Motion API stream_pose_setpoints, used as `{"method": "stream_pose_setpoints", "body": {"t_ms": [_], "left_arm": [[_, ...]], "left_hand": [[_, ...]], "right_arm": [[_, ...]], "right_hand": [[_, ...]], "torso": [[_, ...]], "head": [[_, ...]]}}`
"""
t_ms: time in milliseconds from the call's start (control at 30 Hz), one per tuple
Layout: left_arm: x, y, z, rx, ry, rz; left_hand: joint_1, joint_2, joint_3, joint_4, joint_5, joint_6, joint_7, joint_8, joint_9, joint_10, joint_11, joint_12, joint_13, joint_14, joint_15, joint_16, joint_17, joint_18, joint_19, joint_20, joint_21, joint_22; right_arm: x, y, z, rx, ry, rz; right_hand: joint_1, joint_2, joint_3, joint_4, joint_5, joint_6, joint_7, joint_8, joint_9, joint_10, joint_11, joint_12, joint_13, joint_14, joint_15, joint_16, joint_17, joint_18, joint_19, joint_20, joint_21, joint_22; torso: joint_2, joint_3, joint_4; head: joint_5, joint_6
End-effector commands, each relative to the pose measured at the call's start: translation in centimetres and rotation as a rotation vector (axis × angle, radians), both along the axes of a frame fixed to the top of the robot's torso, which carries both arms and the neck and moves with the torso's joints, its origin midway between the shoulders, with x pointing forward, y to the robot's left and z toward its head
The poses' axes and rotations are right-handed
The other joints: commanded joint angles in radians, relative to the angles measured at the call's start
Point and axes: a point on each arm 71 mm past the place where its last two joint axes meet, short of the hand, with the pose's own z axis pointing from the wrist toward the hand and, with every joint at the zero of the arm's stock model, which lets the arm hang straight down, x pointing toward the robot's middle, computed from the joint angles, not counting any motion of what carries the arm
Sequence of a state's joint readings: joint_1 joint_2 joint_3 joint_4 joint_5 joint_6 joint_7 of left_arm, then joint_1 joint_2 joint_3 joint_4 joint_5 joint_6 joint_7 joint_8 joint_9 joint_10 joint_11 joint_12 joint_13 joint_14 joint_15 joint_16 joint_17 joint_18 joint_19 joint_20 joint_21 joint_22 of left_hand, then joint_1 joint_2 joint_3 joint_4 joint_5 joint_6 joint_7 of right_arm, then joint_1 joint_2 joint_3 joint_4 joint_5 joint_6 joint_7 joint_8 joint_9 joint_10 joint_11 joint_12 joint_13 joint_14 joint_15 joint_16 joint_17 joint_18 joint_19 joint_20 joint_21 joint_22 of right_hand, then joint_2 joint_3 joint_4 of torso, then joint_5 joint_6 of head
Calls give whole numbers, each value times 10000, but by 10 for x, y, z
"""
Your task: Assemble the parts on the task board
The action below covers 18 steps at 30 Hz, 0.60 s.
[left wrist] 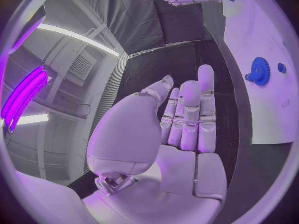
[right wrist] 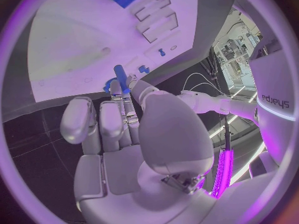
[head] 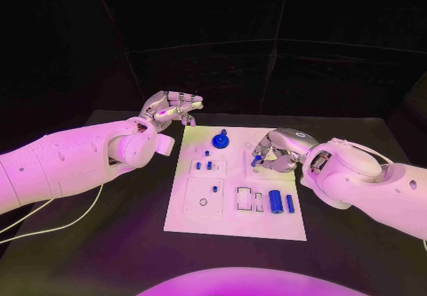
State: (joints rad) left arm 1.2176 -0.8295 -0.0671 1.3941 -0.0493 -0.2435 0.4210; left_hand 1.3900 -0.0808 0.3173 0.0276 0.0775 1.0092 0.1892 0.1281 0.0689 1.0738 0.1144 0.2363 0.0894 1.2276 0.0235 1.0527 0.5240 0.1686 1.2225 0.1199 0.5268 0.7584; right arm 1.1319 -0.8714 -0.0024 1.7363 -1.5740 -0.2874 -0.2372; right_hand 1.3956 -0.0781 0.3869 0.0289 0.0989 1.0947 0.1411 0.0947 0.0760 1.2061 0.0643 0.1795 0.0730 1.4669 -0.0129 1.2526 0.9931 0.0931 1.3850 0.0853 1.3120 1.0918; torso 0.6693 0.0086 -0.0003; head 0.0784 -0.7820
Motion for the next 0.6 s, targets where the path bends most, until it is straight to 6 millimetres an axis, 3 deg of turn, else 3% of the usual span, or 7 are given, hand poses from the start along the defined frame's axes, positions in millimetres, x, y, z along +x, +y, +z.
{"method": "stream_pose_setpoints", "body": {"t_ms": [33,200,333,600], "left_arm": [[0,0,1,-84,-66,-72],[0,-1,2,-94,-78,-86],[0,-2,2,-103,-84,-103],[1,-7,1,-132,-86,-185]], "left_hand": [[11,5,-36,-6,66,-59,-22,21,-8,-79,-14,69,-3,-82,13,-30,-18,129,-51,16,-50,-13],[11,5,-36,-6,66,-59,-22,21,-8,-79,-14,69,-3,-82,13,-30,-18,129,-51,16,-50,-13],[11,5,-36,-6,66,-59,-22,21,-8,-79,-14,69,-3,-82,13,-30,-18,129,-51,16,-50,-13],[11,5,-36,-6,66,-59,-22,21,-8,-79,-14,69,-3,-82,13,-30,-18,129,-51,16,-50,-13]], "right_arm": [[-7,9,9,1201,-57,259],[-16,26,13,1601,163,801],[-23,52,12,1856,472,1541],[-41,98,-10,1550,817,2993]], "right_hand": [[112,-1,81,-31,99,77,-3,4,3,54,5,-81,9,204,-75,37,-2,-8,80,-11,36,9],[144,-22,113,-66,198,69,11,-16,-6,60,15,-115,9,203,-70,42,-9,-11,83,-11,43,18],[153,-28,123,-78,225,69,14,-21,-8,64,16,-124,10,204,-68,49,-2,-10,81,-11,41,14],[178,-38,144,-105,266,61,20,-33,-14,62,21,-145,10,200,-65,44,-20,-8,75,-11,37,6]], "torso": [[10,-6,-11],[16,-14,16],[12,-18,8],[17,-2,-7]], "head": [[25,6],[88,-21],[164,-44],[280,-103]]}}
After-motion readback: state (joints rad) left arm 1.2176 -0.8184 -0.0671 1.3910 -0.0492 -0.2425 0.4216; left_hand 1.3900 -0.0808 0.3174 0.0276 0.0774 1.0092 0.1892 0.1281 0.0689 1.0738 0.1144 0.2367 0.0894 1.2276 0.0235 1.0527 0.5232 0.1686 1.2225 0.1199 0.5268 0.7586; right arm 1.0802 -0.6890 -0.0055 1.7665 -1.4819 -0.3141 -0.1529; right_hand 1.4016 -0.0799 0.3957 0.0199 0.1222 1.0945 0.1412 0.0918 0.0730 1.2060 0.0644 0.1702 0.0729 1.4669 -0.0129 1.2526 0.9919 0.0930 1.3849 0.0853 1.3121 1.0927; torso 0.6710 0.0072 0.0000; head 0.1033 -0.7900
